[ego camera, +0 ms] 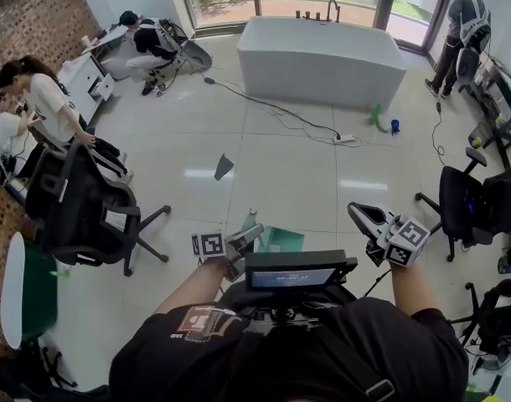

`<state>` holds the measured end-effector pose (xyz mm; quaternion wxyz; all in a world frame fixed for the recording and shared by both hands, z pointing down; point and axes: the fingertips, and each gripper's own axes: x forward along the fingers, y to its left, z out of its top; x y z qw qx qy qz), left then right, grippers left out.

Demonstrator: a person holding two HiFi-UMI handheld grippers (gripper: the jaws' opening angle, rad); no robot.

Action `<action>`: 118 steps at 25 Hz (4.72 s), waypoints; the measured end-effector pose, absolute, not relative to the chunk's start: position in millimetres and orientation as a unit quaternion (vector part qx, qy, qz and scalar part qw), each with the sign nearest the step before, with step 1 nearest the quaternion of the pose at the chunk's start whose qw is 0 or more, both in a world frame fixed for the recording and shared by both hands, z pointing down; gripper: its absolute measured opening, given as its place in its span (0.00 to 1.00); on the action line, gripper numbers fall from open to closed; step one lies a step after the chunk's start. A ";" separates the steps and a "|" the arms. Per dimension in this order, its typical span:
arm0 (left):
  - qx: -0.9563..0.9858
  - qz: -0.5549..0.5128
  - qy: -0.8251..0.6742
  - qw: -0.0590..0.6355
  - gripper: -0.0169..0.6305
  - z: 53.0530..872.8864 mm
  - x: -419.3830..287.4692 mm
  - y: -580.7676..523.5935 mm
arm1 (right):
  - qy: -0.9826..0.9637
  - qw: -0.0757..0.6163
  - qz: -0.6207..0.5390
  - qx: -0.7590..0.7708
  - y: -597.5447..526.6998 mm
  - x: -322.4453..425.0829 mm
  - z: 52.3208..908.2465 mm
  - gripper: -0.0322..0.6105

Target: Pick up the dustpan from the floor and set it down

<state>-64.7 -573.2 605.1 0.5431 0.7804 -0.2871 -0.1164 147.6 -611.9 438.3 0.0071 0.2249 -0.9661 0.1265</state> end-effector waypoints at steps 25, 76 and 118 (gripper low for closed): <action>0.718 -0.052 -0.318 0.617 0.05 843.6 -43.2 -446.5 | -0.936 0.056 0.229 0.263 -486.0 219.7 560.9 0.06; 0.830 -0.112 -0.455 0.303 0.32 573.7 -160.5 -406.4 | -0.950 0.032 0.138 0.277 -397.7 177.9 421.4 0.06; 0.925 -0.205 -0.205 0.245 0.04 399.9 -187.8 -310.2 | -0.921 0.027 0.079 0.382 -263.4 94.2 350.8 0.06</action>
